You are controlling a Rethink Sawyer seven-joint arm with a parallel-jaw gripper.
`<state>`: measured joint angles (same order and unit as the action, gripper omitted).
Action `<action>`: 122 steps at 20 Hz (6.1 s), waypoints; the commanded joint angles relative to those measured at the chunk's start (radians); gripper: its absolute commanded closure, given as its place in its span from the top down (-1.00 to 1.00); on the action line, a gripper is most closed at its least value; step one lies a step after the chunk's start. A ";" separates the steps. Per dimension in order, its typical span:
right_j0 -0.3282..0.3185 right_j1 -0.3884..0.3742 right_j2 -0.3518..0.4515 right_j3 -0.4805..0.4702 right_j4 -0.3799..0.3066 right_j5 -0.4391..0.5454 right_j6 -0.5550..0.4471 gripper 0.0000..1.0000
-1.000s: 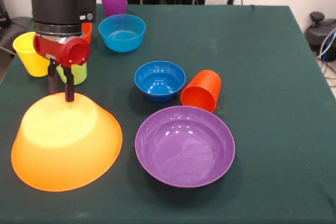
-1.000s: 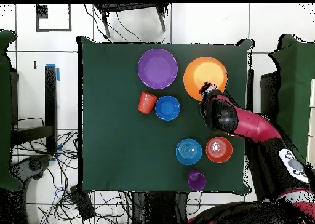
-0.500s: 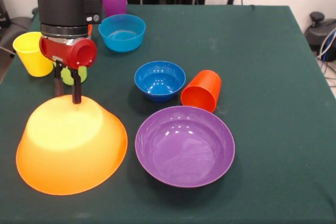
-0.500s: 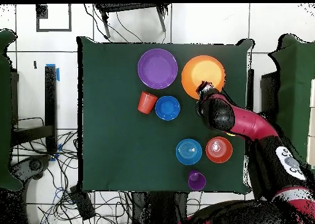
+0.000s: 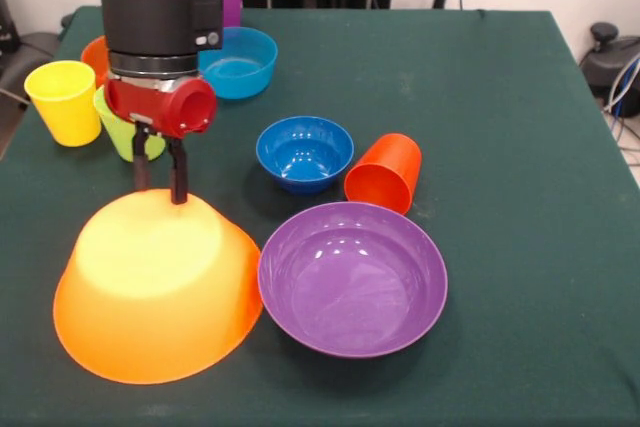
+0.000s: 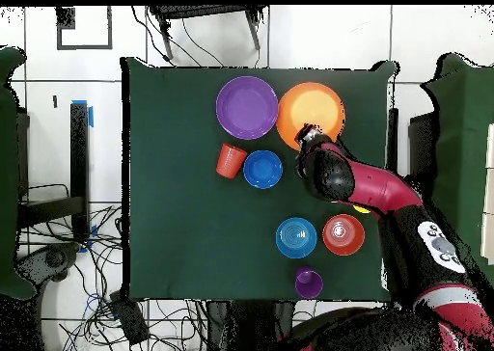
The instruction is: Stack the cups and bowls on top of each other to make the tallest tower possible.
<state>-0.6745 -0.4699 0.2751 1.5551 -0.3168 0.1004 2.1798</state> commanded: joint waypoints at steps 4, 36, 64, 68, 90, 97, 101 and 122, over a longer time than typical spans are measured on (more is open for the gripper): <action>0.153 0.027 -0.001 0.039 0.060 0.006 0.146 1.00; 0.379 -0.032 -0.191 -0.106 0.345 0.073 0.131 1.00; 0.369 0.105 -0.140 -0.052 0.395 -0.092 0.139 1.00; 0.348 0.129 -0.116 -0.028 0.386 -0.109 0.142 1.00; 0.348 0.156 -0.112 0.020 0.401 -0.103 0.156 1.00; 0.343 0.148 -0.101 -0.001 0.381 -0.062 0.109 -1.00; 0.364 0.087 -0.132 0.027 0.417 -0.068 0.158 -1.00; 0.113 -0.082 0.096 0.011 0.371 0.158 -0.030 -1.00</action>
<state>-0.5047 -0.5763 0.1930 1.5896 0.0632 0.1549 2.1798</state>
